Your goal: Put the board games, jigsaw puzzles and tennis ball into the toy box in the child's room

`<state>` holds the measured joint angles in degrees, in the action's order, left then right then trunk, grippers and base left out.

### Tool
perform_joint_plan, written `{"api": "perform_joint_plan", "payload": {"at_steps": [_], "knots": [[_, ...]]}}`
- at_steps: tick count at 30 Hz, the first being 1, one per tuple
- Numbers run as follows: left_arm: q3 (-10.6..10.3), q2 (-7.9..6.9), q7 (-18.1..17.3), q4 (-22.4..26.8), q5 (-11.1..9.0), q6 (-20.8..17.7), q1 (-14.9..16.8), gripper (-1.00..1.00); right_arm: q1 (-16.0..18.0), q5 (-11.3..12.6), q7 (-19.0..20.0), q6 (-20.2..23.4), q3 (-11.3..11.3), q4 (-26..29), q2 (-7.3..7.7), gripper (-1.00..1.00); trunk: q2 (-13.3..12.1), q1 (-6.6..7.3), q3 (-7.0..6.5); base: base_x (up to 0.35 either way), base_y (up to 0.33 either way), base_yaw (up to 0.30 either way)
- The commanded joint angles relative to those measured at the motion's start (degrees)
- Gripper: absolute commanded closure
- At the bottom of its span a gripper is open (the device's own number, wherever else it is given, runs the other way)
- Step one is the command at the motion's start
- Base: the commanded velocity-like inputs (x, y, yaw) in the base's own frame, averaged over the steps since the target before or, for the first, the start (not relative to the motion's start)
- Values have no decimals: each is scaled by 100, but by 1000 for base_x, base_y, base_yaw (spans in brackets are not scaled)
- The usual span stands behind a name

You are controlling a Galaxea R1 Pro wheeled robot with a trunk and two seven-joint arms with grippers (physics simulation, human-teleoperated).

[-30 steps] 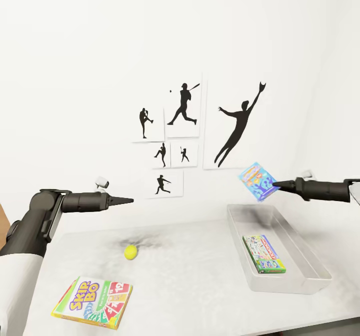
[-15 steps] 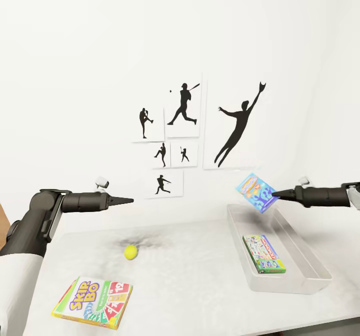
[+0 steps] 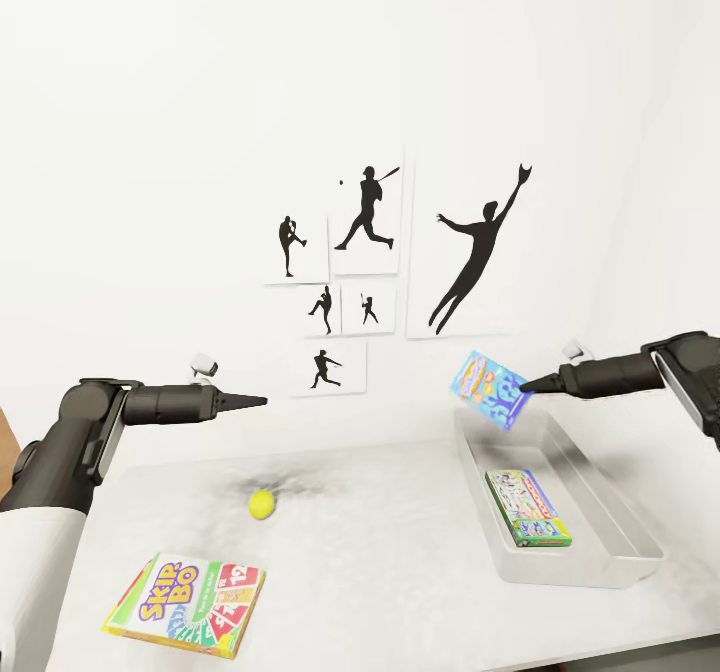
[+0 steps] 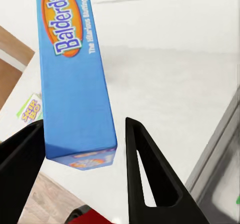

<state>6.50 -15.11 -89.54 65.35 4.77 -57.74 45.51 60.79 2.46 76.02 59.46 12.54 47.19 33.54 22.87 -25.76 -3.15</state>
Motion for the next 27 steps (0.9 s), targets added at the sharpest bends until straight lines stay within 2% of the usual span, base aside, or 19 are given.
{"api": "perform_joint_plan", "payload": {"at_steps": [1, 9, 14, 16, 20, 23, 26, 27], "knots": [[7, 1, -46, 4, 50, -57, 2, -100, 51, -6, 13, -17, 20, -8, 7, 100, 5, -3, 3, 0, 0, 0], [9, 0, -46, 4, 50, -51, 2, -100, 391, -97, 3, -378, 20, -532, -17, 100, 5, -3, 3, 0, 0, 0], [7, 1, -46, 4, 51, -46, 2, -100, 499, -555, -3, -604, 14, -708, -26, 100, 5, -3, 3, 0, 0, 0], [8, 0, -46, 6, 51, -49, 2, -100, 545, -603, 7, -622, 13, -805, -31, 100, 5, -3, 3, 0, 0, 0], [9, 1, -46, 14, 42, -70, 2, -100, 895, -686, 94, -958, 12, -1404, -63, 100, 5, -3, 3, 0, 0, 0], [9, 6, -46, 136, 16, -106, 2, -100, 1166, -764, 330, -1170, 16, -1903, -157, 100, 5, -3, 3, 0, 0, 0], [9, 7, -46, 380, 2, -162, 2, -100, 1344, -998, 475, -1222, 18, -2071, -245, 100, 5, -3, 3, 0, 0, 0], [9, 7, -46, 473, -3, -180, 2, -100, 1398, -1164, 568, -1236, 19, -2113, -291, 100, 5, -3, 3, 0, 0, 0]]}}
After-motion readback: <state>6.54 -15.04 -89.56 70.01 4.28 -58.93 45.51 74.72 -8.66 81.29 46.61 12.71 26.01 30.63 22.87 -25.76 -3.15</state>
